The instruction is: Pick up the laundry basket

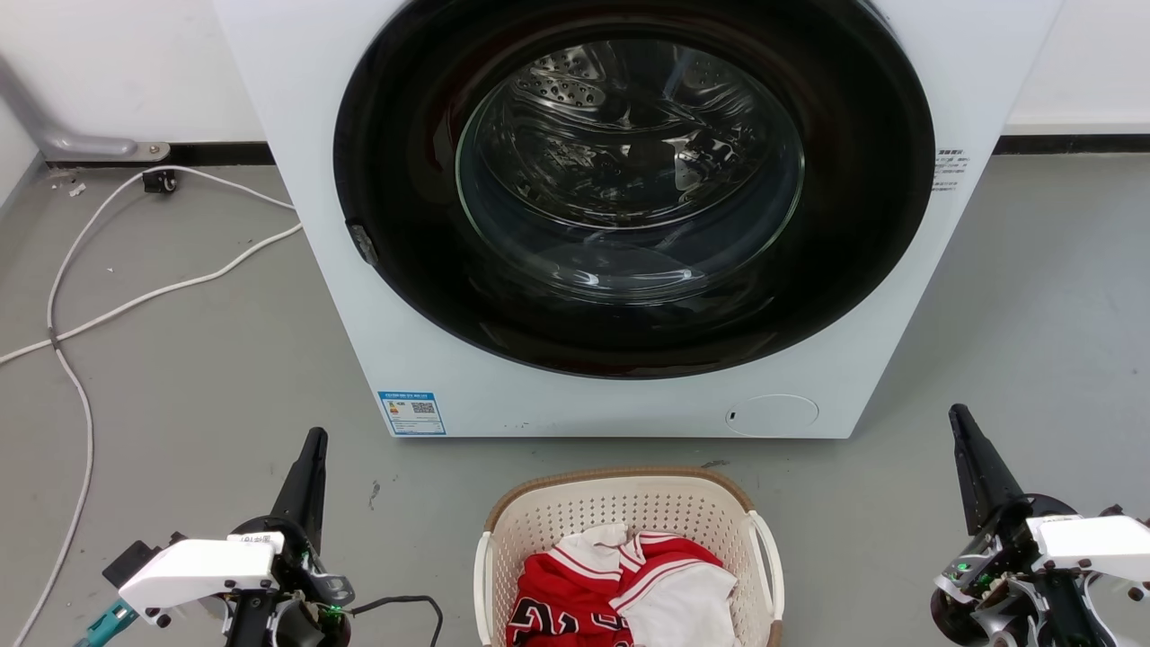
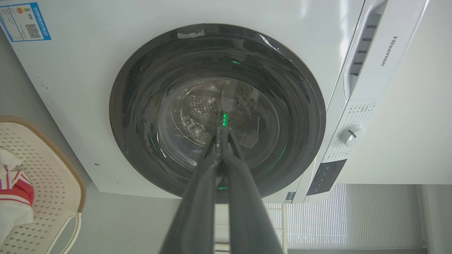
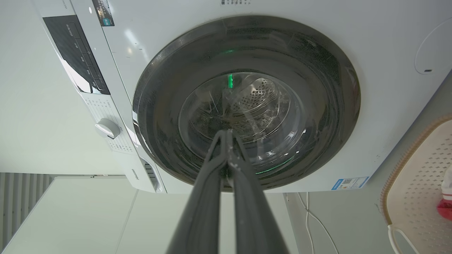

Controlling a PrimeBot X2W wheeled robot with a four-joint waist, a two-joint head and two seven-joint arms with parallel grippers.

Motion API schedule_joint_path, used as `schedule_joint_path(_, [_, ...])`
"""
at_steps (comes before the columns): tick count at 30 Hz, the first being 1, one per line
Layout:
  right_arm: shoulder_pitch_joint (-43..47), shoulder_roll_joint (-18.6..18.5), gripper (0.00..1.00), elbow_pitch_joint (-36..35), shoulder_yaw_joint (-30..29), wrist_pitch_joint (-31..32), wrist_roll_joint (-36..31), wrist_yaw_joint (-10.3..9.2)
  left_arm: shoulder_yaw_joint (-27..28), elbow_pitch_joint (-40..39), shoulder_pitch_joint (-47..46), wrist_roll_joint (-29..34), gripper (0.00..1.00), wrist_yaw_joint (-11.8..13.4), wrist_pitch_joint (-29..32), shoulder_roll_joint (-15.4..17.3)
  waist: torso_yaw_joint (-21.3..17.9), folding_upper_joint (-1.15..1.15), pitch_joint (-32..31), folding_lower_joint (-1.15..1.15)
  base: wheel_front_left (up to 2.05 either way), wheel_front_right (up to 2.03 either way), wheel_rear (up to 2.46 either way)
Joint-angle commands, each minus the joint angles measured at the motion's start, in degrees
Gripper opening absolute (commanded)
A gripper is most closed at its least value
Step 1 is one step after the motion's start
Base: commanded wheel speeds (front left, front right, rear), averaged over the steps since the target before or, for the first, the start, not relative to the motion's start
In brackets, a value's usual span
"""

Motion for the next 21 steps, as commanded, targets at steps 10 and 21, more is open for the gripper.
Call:
schedule_joint_path(10, [-0.59, 0.14, 0.00, 0.06, -0.10, 0.15, -0.35, -0.03, 0.20, 0.08, -0.57, 0.26, 0.00, -0.16, 0.13, -0.06, 0.00, 0.00, 0.00, 0.00, 0.00, 0.00, 0.00])
schedule_joint_path(21, [-0.60, 0.17, 0.00, 0.06, -0.12, 0.16, -0.35, -0.03, 0.34, 0.08, -0.59, 0.39, 0.00, -0.16, 0.28, -0.16, 0.00, 0.00, 0.00, 0.00, 0.00, 0.00, 0.00])
